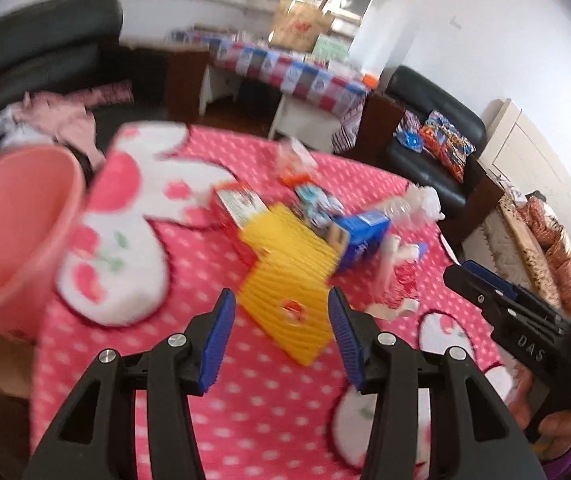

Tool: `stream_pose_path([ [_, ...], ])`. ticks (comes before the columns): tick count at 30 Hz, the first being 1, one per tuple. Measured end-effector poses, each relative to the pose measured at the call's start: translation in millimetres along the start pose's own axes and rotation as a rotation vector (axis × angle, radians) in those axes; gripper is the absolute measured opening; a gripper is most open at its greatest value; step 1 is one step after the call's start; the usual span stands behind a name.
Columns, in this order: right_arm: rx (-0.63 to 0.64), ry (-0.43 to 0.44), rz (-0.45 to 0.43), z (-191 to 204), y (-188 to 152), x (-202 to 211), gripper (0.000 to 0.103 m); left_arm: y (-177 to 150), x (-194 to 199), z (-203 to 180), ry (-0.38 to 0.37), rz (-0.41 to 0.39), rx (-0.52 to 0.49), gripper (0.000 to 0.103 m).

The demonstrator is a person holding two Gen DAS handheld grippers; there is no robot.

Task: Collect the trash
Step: 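Grasp a yellow foam net with each tool from the table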

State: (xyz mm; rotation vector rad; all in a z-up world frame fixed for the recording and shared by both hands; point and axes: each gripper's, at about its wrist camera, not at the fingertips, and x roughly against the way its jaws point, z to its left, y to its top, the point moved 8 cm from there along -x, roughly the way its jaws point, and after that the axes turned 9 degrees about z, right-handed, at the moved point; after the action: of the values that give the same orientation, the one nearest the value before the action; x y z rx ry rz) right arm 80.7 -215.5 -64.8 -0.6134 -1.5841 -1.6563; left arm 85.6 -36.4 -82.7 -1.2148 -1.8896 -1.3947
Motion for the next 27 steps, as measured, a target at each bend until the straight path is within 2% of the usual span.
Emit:
stream_pose_path([
  [2, -0.011, 0.006, 0.005, -7.2, -0.9, -2.1, 0.038, -2.2, -14.4, -3.5, -0.005, 0.044, 0.042, 0.051],
  [5, -0.015, 0.019, 0.010, -8.5, -0.7, -5.4, 0.038, -5.4, -33.1, -2.9, 0.017, 0.089, 0.093, 0.051],
  [9, -0.002, 0.033, 0.010, -4.7, 0.3, -6.4, 0.038, -7.8, -42.4, -0.2, 0.044, 0.109, 0.099, 0.050],
  [10, 0.004, 0.040, 0.010, -2.3, 0.7, -7.1, 0.038, -8.6, -43.6, -0.2, 0.046, 0.113, 0.094, 0.046],
  [11, 0.007, 0.044, 0.011, -0.9, 1.9, -7.7, 0.038, -9.5, -44.0, 0.0, 0.045, 0.116, 0.092, 0.036],
  [14, 0.022, 0.065, 0.016, 7.2, 3.5, -11.1, 0.038, -11.9, -42.3, 1.4, 0.033, 0.124, 0.089, 0.015],
  [19, 0.054, 0.090, 0.025, 23.6, 4.8, -17.1, 0.038, -12.6, -27.8, 8.1, 0.056, 0.092, 0.062, 0.007],
  [23, 0.079, 0.119, 0.042, 39.4, 7.0, -23.7, 0.038, -7.7, -7.6, 17.1, 0.101, 0.033, 0.034, 0.006],
  [27, 0.132, 0.152, 0.075, 66.0, 9.8, -37.8, 0.038, -1.7, 11.1, 33.2, 0.127, -0.011, 0.052, 0.006],
])
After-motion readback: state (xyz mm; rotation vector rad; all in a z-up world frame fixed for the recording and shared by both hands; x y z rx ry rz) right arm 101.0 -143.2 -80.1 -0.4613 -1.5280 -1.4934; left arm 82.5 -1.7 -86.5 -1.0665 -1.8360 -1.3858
